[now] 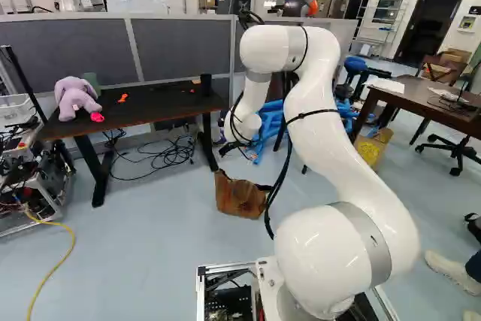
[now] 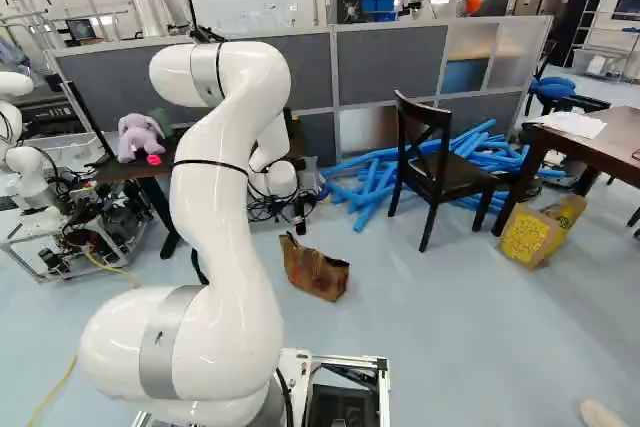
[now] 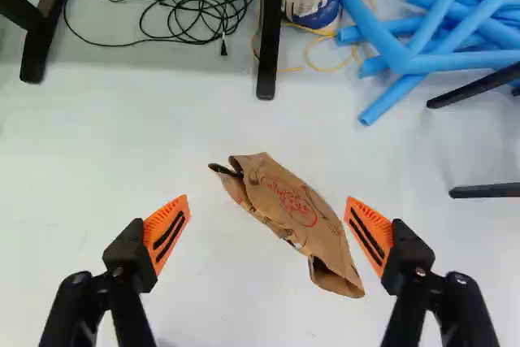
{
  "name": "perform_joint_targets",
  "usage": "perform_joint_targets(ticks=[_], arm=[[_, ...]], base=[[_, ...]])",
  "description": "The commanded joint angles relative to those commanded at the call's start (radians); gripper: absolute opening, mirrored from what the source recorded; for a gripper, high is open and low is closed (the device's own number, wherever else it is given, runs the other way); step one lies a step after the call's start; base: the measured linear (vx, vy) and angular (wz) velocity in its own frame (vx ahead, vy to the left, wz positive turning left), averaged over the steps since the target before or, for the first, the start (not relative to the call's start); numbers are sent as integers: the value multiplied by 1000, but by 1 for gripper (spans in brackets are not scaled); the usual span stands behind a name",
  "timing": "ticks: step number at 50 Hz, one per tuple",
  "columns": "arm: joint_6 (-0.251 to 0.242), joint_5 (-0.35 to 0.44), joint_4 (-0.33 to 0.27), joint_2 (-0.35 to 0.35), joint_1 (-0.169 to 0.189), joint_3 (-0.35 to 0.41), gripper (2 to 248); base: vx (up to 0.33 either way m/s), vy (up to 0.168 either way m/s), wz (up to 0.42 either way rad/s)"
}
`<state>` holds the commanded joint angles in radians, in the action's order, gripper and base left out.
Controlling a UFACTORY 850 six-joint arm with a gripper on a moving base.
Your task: Pick up the bag on the ground and place it on the table
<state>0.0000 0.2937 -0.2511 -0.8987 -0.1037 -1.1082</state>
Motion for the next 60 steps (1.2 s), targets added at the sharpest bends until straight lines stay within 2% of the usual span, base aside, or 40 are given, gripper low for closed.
perform_joint_targets(ticks=[16,25,34,60], arm=[[0,-68,-20,-57,0,-38,247],[-11,-79,-24,-88,0,-59,247],[-87,-80,-25,-120,0,-80,247],[-358,-81,-25,-213,0,-146,247]], base=[[0,0,0],[0,0,0],[0,0,0],[0,0,0]])
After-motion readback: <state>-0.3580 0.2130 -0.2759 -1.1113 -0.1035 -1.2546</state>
